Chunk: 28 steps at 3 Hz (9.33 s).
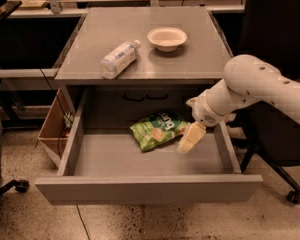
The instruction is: Pick green rice chip bag from top drawer and place on counter
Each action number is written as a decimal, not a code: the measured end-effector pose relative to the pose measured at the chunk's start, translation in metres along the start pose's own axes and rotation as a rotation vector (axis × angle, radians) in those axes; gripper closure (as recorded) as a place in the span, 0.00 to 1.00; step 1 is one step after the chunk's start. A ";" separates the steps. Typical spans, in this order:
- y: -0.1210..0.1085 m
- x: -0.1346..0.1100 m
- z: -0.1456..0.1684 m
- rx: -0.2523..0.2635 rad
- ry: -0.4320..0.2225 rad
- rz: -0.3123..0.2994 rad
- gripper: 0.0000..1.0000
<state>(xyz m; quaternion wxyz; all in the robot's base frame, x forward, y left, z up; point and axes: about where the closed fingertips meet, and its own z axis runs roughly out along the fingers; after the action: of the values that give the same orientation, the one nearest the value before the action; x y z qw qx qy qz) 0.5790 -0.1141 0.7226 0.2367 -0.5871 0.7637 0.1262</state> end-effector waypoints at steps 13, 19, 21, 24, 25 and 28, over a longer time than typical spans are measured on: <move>-0.014 0.045 -0.141 0.299 -0.016 0.182 1.00; -0.123 -0.038 -0.278 0.584 -0.016 0.016 1.00; -0.169 -0.086 -0.234 0.512 -0.187 0.008 1.00; -0.184 -0.130 -0.123 0.344 -0.355 0.064 0.60; -0.181 -0.138 -0.106 0.306 -0.379 0.064 0.29; -0.173 -0.134 -0.122 0.294 -0.357 0.019 0.00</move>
Offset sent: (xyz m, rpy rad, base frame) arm 0.0684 0.0364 -0.0788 0.1892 0.0601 -0.1676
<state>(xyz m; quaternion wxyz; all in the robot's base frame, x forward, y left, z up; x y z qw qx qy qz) 0.7450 -0.1077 0.9097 0.4498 -0.5075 0.7254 0.1177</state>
